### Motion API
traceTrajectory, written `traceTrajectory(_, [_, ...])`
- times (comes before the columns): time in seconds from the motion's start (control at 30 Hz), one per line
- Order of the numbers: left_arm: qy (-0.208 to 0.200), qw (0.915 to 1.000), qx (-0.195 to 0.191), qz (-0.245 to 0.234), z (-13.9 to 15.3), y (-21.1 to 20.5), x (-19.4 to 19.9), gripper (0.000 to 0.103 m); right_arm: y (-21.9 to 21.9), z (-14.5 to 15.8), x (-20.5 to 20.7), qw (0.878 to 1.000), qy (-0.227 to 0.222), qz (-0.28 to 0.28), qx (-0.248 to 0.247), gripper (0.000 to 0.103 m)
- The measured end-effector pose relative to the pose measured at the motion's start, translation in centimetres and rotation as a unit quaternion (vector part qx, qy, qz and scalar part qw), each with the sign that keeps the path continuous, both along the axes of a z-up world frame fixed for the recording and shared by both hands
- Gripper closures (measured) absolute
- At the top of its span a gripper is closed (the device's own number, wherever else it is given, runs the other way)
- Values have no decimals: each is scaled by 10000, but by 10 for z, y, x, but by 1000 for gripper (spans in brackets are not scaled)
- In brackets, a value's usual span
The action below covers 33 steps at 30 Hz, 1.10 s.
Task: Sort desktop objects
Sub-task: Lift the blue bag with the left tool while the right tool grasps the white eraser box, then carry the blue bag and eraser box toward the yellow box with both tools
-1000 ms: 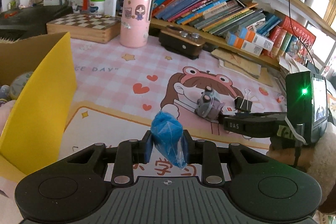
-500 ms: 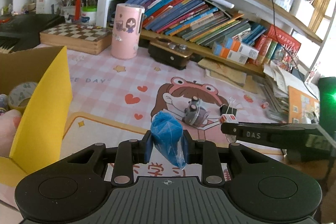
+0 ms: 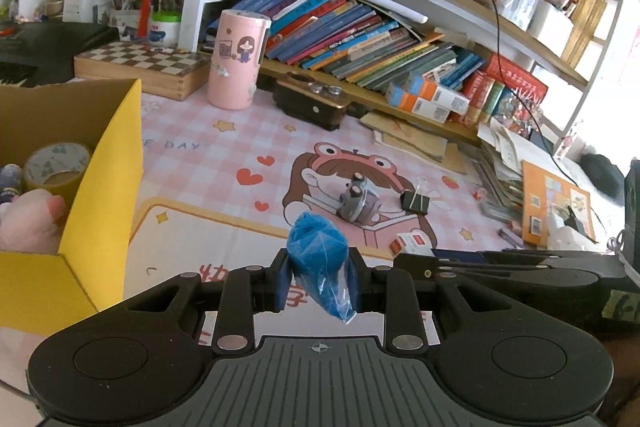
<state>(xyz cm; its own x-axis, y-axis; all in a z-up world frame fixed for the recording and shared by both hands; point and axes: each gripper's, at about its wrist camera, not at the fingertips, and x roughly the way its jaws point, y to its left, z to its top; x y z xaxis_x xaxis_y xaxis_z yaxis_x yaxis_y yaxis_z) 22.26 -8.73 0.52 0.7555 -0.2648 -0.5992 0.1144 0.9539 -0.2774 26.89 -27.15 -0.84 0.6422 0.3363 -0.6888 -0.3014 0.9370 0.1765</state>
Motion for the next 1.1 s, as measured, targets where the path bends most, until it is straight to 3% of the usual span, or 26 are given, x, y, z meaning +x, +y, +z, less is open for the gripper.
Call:
traceTrajectory(0.43, [-88, 9997, -136, -181, 1, 21, -29, 76, 22, 9, -37, 9998, -163, -111, -95, 75])
traceTrajectory(1.1, [141, 9982, -424, -395, -11, 78, -96, 76, 75, 9, -121, 9989, -68, -340, -314, 75])
